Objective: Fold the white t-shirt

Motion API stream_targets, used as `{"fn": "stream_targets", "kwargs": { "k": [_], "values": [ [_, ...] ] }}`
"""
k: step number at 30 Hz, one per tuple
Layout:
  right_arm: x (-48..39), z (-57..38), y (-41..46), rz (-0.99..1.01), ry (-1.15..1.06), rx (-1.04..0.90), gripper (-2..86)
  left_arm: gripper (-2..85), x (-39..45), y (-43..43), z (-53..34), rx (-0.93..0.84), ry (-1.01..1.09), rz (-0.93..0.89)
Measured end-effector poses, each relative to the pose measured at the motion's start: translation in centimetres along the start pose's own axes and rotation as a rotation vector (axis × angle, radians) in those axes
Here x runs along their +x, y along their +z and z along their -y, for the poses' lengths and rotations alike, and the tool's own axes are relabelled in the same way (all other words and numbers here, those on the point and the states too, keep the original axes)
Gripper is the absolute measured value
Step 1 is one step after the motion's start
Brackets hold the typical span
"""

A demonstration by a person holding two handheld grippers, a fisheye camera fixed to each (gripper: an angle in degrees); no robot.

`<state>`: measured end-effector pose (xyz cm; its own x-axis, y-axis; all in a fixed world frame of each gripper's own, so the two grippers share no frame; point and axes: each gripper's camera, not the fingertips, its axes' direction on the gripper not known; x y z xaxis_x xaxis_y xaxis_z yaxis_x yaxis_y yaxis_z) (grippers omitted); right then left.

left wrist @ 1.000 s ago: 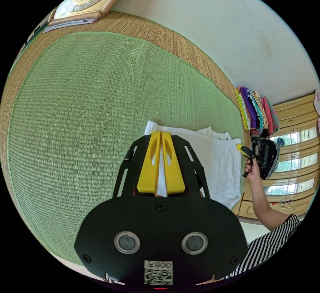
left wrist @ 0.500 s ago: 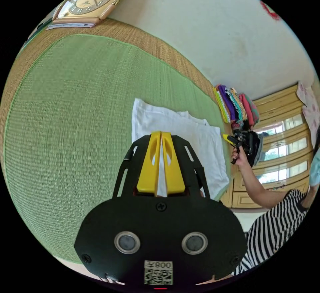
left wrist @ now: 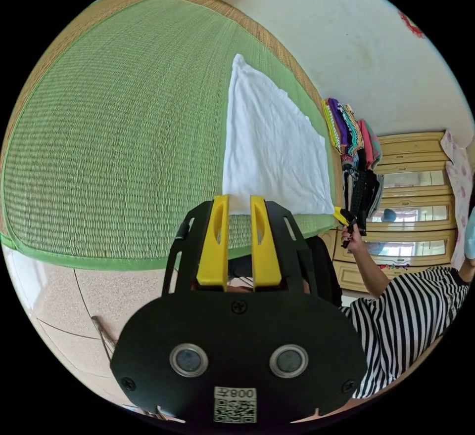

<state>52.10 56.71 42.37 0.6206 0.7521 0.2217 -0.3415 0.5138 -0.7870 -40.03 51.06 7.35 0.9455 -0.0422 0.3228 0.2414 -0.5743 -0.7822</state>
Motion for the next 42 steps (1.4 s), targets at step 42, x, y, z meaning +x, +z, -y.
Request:
{"fn": "stream_targets", "kwargs": {
  "k": [42],
  "values": [
    [-3.0,-6.7,-4.2,0.077,-0.123,0.007,0.4,3.9,20.6,11.6,-8.5,0.037,0.328,0.170]
  ]
}}
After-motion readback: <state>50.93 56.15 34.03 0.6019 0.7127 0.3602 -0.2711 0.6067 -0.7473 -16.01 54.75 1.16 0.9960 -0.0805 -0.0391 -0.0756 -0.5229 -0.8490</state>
